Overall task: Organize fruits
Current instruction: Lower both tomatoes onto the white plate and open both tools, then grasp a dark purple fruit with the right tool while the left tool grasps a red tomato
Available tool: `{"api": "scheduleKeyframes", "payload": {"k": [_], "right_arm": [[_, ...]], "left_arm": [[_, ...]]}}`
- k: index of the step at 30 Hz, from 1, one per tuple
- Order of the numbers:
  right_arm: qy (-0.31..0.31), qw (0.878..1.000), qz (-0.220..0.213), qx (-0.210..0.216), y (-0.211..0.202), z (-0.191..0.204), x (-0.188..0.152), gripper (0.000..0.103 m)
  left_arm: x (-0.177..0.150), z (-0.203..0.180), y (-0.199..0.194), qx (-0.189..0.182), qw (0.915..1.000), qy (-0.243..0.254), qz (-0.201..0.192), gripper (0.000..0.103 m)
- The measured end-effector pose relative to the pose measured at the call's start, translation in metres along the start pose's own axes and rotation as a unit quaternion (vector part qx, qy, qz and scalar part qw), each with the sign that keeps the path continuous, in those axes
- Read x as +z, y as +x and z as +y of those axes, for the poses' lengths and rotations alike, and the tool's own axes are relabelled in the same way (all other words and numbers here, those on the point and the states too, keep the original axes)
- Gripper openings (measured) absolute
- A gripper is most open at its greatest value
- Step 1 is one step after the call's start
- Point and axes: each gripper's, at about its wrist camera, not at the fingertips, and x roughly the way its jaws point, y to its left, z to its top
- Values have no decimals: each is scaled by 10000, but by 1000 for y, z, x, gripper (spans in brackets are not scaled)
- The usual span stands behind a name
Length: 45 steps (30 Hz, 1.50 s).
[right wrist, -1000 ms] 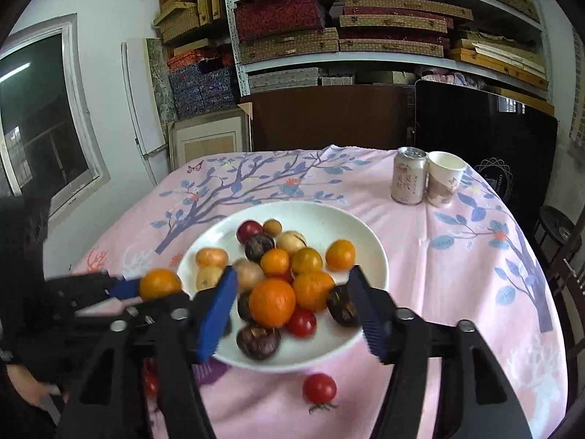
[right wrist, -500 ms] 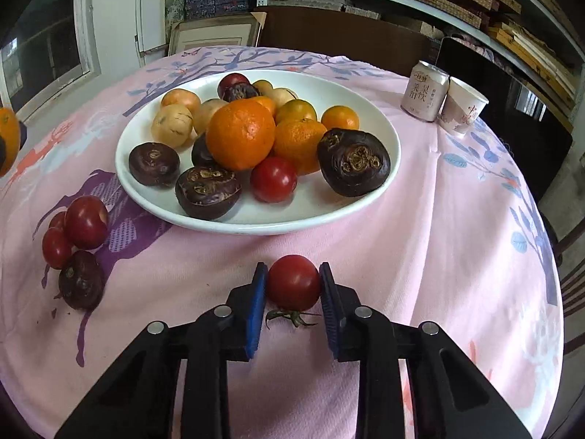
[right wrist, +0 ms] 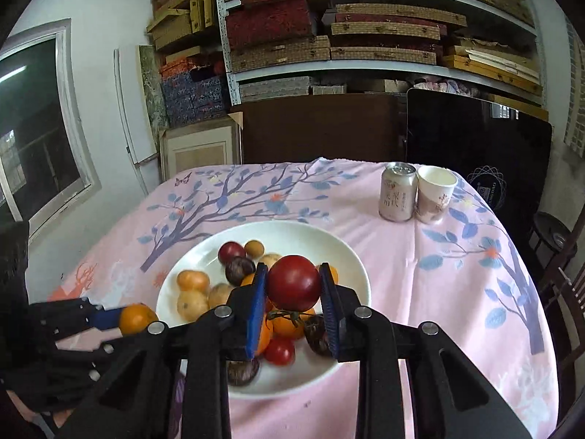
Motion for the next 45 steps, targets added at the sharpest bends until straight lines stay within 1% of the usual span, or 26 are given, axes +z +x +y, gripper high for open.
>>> {"api": "scheduleKeyframes", "payload": {"k": [1,2,4,5,9,10,11,12,14,15,17,18,20,21,23,24,25,28,30,33,34,35,36,39,42,45], "right_arm": [[-50,10000,64,22,9,4,1,29],[-97,9998,173,21,19,9,0,37],[-123,9998,143,-120,23,15,-3,53],[-53,9999,61,-70,19,14,-5,56],[255,9996,-111,92,-14,5,-20,58],[287,9994,-155,108,-23,4,-27,62],[324,9992,-228,109,-34,2,-36,72],[355,9988,-316,81,-45,2,-47,77],[404,9981,-461,109,-62,2,-67,87],[418,9979,-472,152,-68,3,-78,88],[410,9981,-407,202,-71,5,-89,88],[421,9984,-276,264,-69,5,-92,88],[374,9975,93,599,-61,13,-98,88],[238,9967,249,740,-58,22,-101,88],[-161,9940,505,952,-56,43,-110,87],[-373,9913,663,1071,-54,55,-114,87],[-610,9874,848,1188,-50,69,-120,83],[-1206,9797,1135,1129,-40,99,-131,77],[-1380,9759,1293,1088,-31,111,-133,77],[-1402,9741,1454,1019,-17,120,-131,77],[-1382,9731,1529,1028,-12,122,-131,74],[-1358,9707,1666,1078,-6,123,-133,57],[-1334,9672,1809,1180,-1,123,-135,46],[-1134,9728,1633,1189,-6,115,-134,43],[-560,9833,1279,1171,-17,86,-127,43],[-231,9920,968,779,-27,55,-124,43]], "left_arm": [[2,2,11,57,10000,-38,73,43],[2,4,18,83,9999,-74,114,50],[1,11,24,96,9997,-201,141,51],[0,12,22,60,9996,-239,121,51],[-10,13,-8,-50,9996,-197,-197,53],[-17,11,-21,-36,9994,-103,-322,61],[-25,9,-31,19,9991,1,-434,71],[-36,7,-42,39,9985,129,-536,74],[-54,1,-55,55,9979,384,-522,76],[-61,-1,-60,104,9974,493,-511,76],[-79,-4,-66,198,9966,685,-420,76],[-87,-4,-67,258,9961,750,-391,76],[-102,0,-69,410,9955,752,-401,76],[-108,6,-69,449,9960,662,-400,76],[-111,26,-71,599,9973,190,-372,76],[-110,38,-77,595,9969,-90,-508,76],[-108,47,-81,582,9959,-320,-606,76],[-107,65,-80,774,9933,-636,-571,76],[-106,65,-75,785,9940,-597,-466,76],[-107,61,-75,788,9945,-488,-484,76],[-107,61,-75,779,9945,-498,-486,76],[-107,62,-75,753,9946,-524,-488,76],[-107,64,-76,728,9946,-550,-488,76],[-107,63,-74,681,9951,-554,-459,76],[-108,57,-71,534,9970,-417,-374,76],[-110,41,-65,319,9992,-72,-210,76]]}}
